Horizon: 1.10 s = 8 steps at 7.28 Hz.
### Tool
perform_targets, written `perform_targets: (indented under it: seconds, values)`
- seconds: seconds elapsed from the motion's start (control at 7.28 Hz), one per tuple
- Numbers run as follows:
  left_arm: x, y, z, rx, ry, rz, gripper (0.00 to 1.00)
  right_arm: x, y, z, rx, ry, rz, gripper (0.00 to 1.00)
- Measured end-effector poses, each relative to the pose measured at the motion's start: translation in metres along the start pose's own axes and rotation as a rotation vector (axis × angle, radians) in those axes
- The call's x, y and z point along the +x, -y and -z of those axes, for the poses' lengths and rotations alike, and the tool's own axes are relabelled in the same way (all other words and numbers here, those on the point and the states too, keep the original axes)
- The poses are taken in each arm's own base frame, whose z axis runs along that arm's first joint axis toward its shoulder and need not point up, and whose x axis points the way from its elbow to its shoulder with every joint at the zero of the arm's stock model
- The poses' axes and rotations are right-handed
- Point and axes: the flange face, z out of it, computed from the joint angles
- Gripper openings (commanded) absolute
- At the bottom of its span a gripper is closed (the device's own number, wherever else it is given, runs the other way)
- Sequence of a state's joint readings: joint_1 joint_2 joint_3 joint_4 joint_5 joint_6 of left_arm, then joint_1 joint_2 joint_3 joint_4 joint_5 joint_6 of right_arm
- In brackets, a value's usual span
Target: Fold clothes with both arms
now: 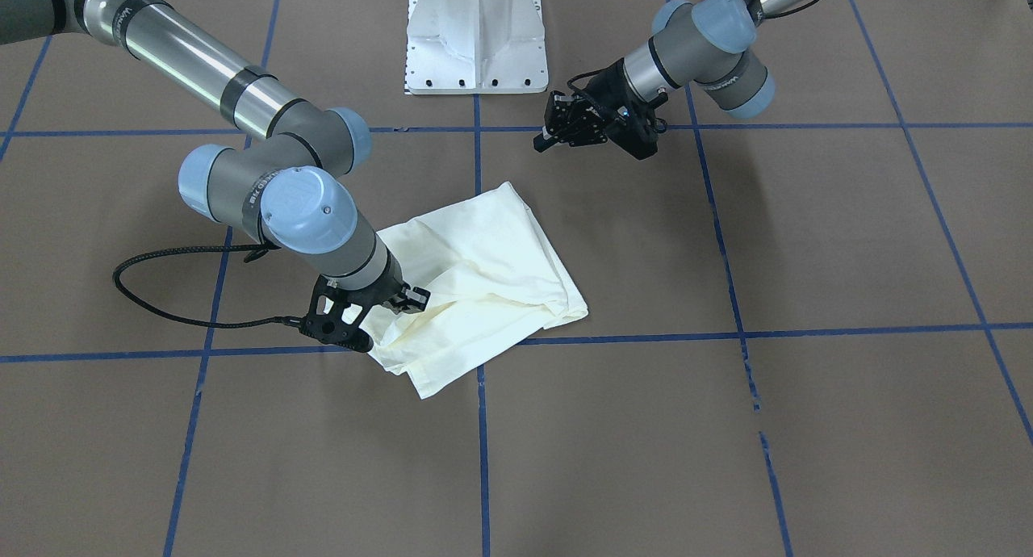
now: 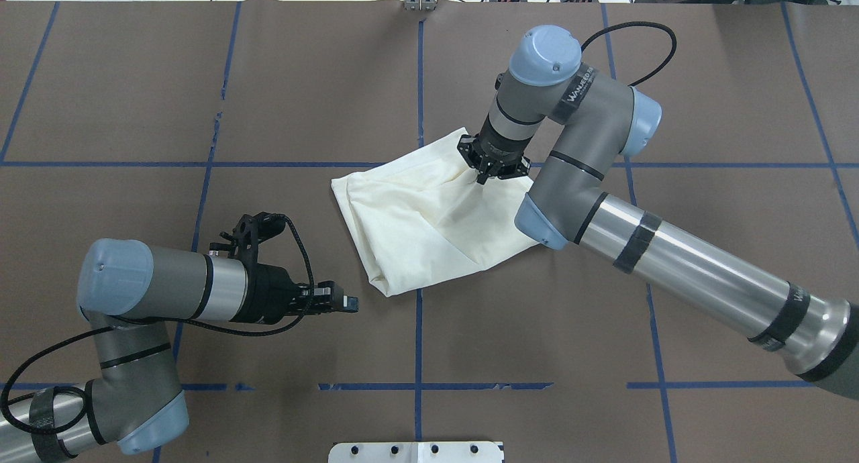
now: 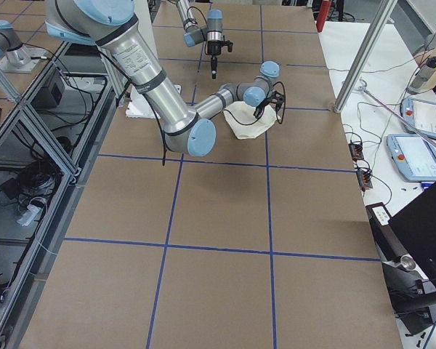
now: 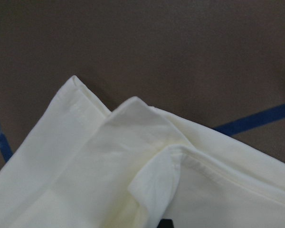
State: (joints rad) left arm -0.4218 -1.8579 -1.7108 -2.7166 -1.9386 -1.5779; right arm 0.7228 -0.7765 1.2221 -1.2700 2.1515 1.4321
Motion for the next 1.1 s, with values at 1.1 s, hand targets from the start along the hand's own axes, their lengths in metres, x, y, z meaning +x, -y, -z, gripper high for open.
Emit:
perform_targets:
  seconds: [1.1]
  values:
    - [0.01,0.039,0.007,0.073,0.052,0.042,0.0,-0.038,0.133,0.072,0.048,0.029,0.01,0.0]
